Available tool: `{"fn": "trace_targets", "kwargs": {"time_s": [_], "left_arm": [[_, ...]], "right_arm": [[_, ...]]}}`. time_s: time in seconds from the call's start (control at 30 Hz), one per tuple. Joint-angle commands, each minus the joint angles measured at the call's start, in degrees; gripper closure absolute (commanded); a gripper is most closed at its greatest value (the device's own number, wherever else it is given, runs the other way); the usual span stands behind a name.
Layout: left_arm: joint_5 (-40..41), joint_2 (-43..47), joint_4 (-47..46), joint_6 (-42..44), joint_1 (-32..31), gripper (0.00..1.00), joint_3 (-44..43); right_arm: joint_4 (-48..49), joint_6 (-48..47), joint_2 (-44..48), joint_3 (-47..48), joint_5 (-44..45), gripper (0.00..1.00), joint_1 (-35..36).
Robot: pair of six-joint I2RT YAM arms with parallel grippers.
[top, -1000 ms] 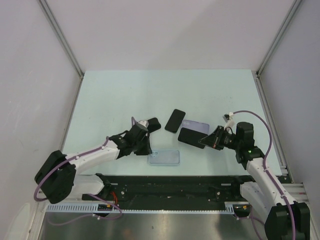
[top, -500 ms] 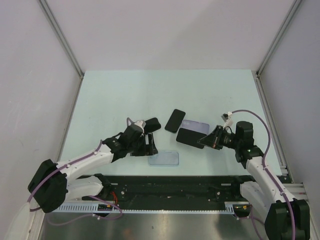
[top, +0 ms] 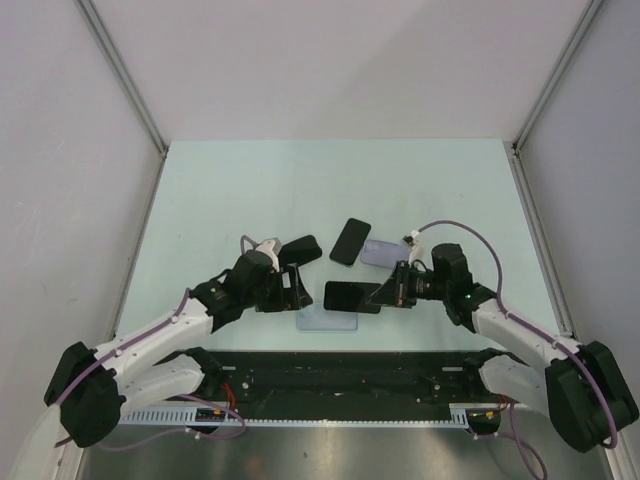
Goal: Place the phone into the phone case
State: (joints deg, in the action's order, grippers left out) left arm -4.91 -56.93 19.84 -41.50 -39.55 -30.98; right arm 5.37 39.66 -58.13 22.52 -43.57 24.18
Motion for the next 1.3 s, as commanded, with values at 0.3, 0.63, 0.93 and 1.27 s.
{"fn": "trace_targets", "kwargs": {"time_s": [0.3, 0.63, 0.93, 1.27], "left_arm": [[-0.5, 3.1, -0.9, 0.1, 1.2, 0.11, 1.6], [-0.1, 1.7, -0.9, 0.4, 1.3, 0.12, 1.8], [0.7, 0.0, -1.1, 0.5, 1.3, 0.11, 2.1], [0.2, -1.7, -3.4, 0.0, 1.2, 0.11, 4.1]], "right_arm": [[20.3, 7.4, -17.2, 2.8, 5.0, 1.00, 11.3], [24.7, 10.5, -22.7, 2.8, 4.8, 1.00, 12.3], [27.6, 14.8, -26.5, 2.8, 2.6, 1.00, 12.5], [25.9, 15.4, -26.8, 2.8, 2.3, 1.00, 13.5]]}}
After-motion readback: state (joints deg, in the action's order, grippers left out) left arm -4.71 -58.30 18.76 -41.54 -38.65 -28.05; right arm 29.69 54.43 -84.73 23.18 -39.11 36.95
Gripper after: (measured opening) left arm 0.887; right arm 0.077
